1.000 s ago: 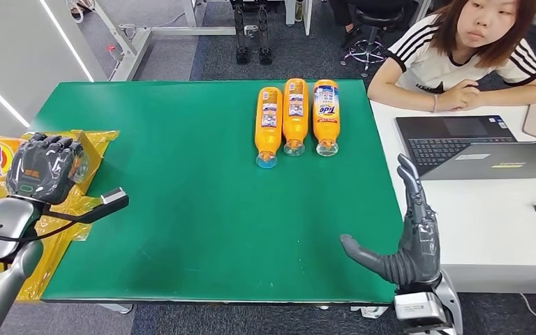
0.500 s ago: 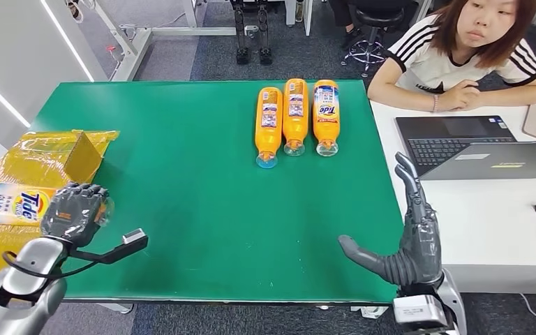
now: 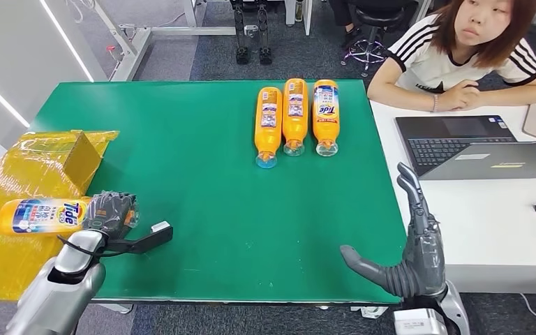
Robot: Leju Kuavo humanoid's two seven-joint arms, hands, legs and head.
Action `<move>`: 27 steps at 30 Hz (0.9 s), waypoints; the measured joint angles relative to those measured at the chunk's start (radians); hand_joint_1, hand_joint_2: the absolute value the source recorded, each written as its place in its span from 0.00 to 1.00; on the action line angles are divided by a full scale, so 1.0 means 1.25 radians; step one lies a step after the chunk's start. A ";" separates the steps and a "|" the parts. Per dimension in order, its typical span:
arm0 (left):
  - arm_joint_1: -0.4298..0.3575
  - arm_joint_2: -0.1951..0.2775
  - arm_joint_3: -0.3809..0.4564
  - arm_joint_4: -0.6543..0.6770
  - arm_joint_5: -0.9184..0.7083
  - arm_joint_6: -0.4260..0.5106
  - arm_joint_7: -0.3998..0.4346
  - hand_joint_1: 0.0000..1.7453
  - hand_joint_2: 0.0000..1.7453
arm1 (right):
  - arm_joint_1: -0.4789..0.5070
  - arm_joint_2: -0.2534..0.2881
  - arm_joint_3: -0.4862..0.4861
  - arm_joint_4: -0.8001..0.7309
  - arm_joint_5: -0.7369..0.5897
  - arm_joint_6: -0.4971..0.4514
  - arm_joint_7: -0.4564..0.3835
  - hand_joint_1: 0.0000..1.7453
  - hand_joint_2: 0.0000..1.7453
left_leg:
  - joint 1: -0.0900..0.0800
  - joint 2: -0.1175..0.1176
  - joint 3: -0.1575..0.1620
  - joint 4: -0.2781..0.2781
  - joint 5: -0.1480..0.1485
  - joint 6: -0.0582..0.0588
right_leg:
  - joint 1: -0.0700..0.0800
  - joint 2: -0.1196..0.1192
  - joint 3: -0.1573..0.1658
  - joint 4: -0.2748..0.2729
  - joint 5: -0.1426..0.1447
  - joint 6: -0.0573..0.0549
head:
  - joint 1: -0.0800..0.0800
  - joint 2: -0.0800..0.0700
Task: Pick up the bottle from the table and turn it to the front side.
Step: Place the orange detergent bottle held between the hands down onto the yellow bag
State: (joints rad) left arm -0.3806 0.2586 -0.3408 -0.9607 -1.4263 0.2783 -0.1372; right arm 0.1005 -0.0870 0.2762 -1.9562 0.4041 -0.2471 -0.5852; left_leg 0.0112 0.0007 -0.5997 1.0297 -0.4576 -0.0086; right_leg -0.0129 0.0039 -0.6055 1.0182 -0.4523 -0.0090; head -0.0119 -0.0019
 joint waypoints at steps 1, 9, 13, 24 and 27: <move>-0.008 -0.004 0.000 0.023 -0.008 0.004 0.010 1.00 1.00 | 0.000 0.000 0.000 0.000 0.000 0.001 0.001 0.00 1.00 | 0.000 0.000 0.000 0.000 0.000 0.000 | 0.000 0.000 0.000 0.000 0.000 0.000 | 0.000 0.000; -0.065 -0.016 0.007 0.192 -0.060 0.062 0.036 1.00 1.00 | 0.012 0.004 0.000 -0.002 0.006 0.011 0.001 0.00 1.00 | 0.000 -0.001 0.001 0.000 0.000 0.000 | 0.000 -0.001 0.001 0.000 0.000 0.000 | 0.000 0.000; -0.079 -0.017 0.011 0.228 -0.081 0.086 0.037 0.24 1.00 | 0.020 0.008 0.000 -0.007 0.013 0.014 0.000 0.00 1.00 | 0.000 0.000 0.002 0.000 0.000 0.000 | 0.000 0.000 0.001 0.000 0.000 0.000 | 0.000 0.000; -0.091 -0.025 0.013 0.243 -0.113 0.132 0.043 0.00 1.00 | 0.016 0.015 0.000 -0.012 0.020 0.027 0.010 0.00 1.00 | 0.000 0.000 0.002 0.000 0.000 0.000 | 0.000 0.000 0.002 0.001 0.000 0.000 | 0.000 0.000; -0.093 -0.027 0.013 0.243 -0.111 0.134 0.038 0.00 1.00 | 0.021 0.015 0.000 -0.014 0.023 0.025 0.010 0.00 1.00 | 0.000 0.000 0.002 0.000 0.000 0.000 | 0.000 0.000 0.002 0.001 0.000 0.000 | 0.000 0.000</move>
State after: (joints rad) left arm -0.4966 0.2250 -0.3247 -0.6565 -1.5651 0.4457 -0.0891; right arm 0.1271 -0.0682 0.2762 -1.9737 0.4331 -0.2164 -0.5724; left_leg 0.0109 0.0005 -0.5968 1.0292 -0.4573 -0.0090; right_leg -0.0130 0.0035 -0.6029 1.0194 -0.4523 -0.0094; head -0.0118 -0.0019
